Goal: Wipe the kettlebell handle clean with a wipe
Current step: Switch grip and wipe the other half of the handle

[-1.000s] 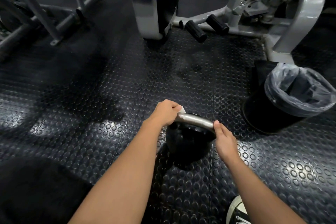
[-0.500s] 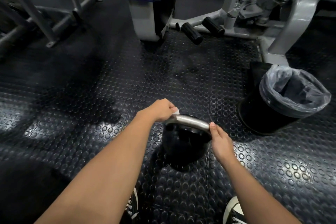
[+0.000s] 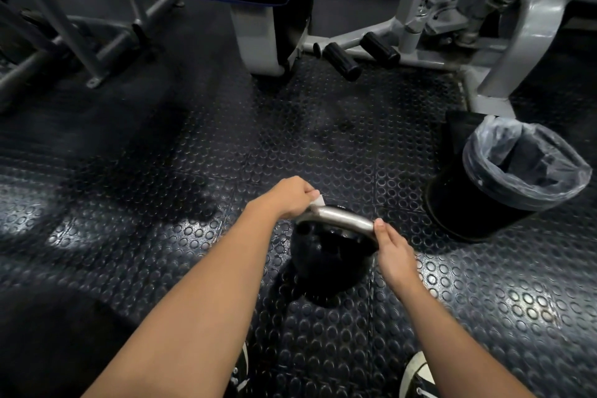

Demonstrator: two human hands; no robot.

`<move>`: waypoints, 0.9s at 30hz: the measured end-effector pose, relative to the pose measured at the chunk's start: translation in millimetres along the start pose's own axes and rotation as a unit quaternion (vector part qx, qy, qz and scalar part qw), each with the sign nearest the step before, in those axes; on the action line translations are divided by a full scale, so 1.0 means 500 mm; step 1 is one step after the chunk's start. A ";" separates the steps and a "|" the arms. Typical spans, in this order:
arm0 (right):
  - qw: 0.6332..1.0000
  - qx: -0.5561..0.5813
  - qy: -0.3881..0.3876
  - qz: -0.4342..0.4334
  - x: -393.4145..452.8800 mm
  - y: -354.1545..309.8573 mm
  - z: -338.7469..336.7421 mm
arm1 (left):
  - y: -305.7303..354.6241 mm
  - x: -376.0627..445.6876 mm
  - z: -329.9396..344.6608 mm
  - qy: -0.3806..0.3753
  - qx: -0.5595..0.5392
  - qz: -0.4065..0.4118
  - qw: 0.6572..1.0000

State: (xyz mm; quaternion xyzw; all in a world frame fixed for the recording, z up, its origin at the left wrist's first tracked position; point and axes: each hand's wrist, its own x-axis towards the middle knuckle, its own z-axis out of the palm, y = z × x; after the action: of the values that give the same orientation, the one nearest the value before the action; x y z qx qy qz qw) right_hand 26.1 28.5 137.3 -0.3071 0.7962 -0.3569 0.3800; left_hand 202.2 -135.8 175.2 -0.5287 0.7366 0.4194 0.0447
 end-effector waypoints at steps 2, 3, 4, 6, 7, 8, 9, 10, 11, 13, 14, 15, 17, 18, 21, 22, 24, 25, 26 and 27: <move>1.000 -0.002 0.000 -0.002 -0.001 0.001 0.000 | 0.005 -0.002 -0.003 0.003 -0.006 0.004 1.000; 1.000 -0.003 0.001 -0.002 -0.002 0.000 0.000 | 0.002 -0.001 -0.004 0.006 -0.007 0.003 1.000; 1.000 -0.002 0.003 -0.002 -0.003 0.000 0.001 | -0.002 0.000 -0.003 0.006 -0.003 -0.001 1.000; 1.000 0.002 0.003 -0.008 -0.003 -0.002 0.000 | -0.006 -0.001 -0.001 0.002 0.012 -0.013 1.000; 1.000 0.001 0.001 -0.011 -0.004 -0.004 -0.001 | -0.004 -0.003 0.000 -0.002 0.013 -0.015 1.000; 1.000 0.001 -0.001 -0.012 -0.003 -0.005 0.000 | 0.002 -0.005 -0.002 -0.009 0.012 -0.016 1.000; 1.000 0.001 0.000 -0.011 -0.002 -0.003 -0.001 | 0.008 -0.005 -0.003 -0.016 0.004 -0.016 1.000; 1.000 -0.001 0.000 -0.008 -0.001 -0.002 -0.002 | 0.015 -0.004 -0.005 -0.018 -0.001 -0.014 1.000; 1.000 -0.002 0.001 -0.007 -0.001 -0.001 -0.003 | 0.019 -0.005 -0.007 -0.016 -0.001 -0.010 1.000; 1.000 -0.003 0.000 -0.008 -0.002 -0.003 -0.003 | 0.021 -0.010 -0.011 -0.005 0.015 -0.002 1.000; 1.000 -0.003 0.000 -0.008 -0.002 -0.002 -0.002 | 0.019 -0.011 -0.013 -0.004 0.021 -0.002 1.000; 1.000 -0.002 0.000 -0.009 -0.001 -0.001 -0.002 | 0.016 -0.010 -0.014 -0.004 0.026 -0.006 1.000; 1.000 -0.002 -0.002 -0.009 -0.001 -0.001 -0.004 | 0.011 -0.008 -0.012 -0.014 0.030 -0.014 0.999; 1.000 -0.001 -0.003 -0.009 0.000 -0.001 -0.003 | 0.011 -0.005 -0.011 -0.018 0.033 -0.016 0.999; 1.000 -0.002 -0.002 -0.008 0.000 0.001 -0.004 | 0.019 -0.001 -0.011 -0.023 0.049 -0.002 0.999; 1.000 -0.002 -0.003 -0.010 -0.001 0.000 -0.004 | 0.021 0.000 -0.014 -0.020 0.049 0.001 0.999; 1.000 0.002 -0.002 -0.011 -0.002 -0.001 -0.003 | 0.021 -0.002 -0.021 -0.013 0.052 0.000 0.999; 1.000 0.002 -0.001 -0.011 -0.001 0.000 -0.003 | 0.017 -0.002 -0.023 -0.010 0.053 -0.003 0.999; 1.000 0.000 -0.001 -0.009 0.000 0.002 -0.003 | 0.013 -0.003 -0.022 -0.012 0.056 -0.008 0.998; 1.000 -0.002 0.000 -0.007 0.000 0.003 -0.003 | 0.008 -0.002 -0.019 -0.013 0.060 -0.010 0.998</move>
State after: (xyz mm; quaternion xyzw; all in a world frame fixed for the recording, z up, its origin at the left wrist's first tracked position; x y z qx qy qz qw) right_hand 24.4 29.7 136.6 -0.3134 0.7947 -0.3584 0.3765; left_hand 203.0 -141.0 184.4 -0.5268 0.7548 0.3804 0.0901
